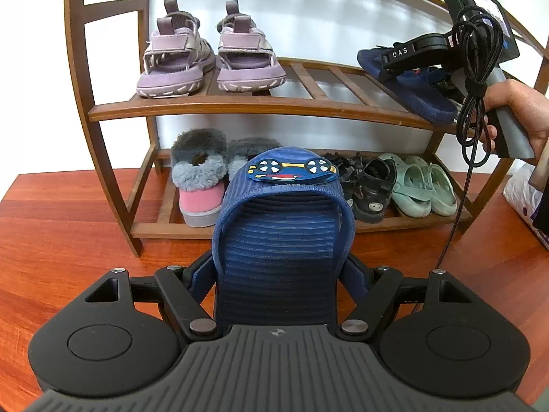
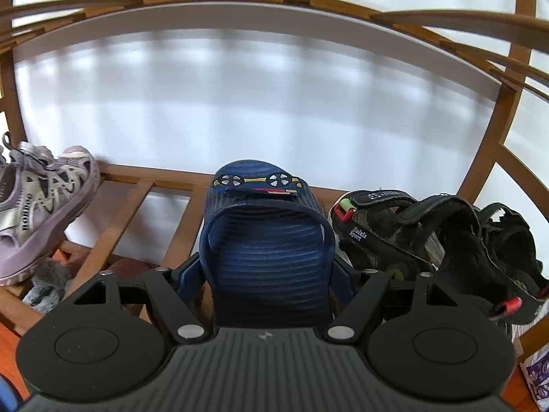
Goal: Organize scattered shoes
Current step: 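Lower both navy sandals onto the top shelf beside the lilac sneakers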
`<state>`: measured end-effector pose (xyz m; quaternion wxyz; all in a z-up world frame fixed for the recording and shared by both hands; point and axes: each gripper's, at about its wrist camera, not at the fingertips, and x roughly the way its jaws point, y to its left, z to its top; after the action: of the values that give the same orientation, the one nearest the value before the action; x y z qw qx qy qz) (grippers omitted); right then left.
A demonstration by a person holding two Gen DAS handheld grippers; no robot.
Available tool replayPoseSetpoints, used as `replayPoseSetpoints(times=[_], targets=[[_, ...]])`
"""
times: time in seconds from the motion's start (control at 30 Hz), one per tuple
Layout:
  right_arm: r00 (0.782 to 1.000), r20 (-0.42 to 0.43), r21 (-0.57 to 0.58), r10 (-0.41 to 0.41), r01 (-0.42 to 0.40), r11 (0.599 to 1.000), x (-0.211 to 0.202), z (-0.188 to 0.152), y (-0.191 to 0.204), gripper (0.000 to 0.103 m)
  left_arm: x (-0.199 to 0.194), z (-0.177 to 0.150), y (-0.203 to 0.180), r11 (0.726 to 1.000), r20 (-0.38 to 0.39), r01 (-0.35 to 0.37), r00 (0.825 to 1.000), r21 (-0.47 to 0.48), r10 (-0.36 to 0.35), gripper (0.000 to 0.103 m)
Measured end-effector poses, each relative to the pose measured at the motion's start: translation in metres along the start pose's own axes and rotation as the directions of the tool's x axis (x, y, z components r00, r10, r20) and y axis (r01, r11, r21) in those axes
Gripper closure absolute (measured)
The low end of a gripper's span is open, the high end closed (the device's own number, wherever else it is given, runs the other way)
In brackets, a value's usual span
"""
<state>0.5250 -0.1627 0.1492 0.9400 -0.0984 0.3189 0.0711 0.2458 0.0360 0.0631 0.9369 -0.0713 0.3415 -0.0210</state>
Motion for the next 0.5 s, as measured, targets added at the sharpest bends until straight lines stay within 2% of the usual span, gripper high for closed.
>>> replayPoseSetpoints(times=[0.3, 0.5], targets=[[1.000, -0.001, -0.013, 0.003, -0.003, 1.000, 0.013, -0.007, 0.004, 0.020, 0.004, 0.008, -0.004, 1.000, -0.004, 0.006, 1.000, 0.001, -0.006, 0.027], [1.000, 0.022, -0.031, 0.018, -0.017, 0.999, -0.006, -0.007, 0.004, 0.005, -0.001, 0.018, -0.009, 1.000, 0.009, 0.005, 1.000, 0.000, -0.005, 0.027]])
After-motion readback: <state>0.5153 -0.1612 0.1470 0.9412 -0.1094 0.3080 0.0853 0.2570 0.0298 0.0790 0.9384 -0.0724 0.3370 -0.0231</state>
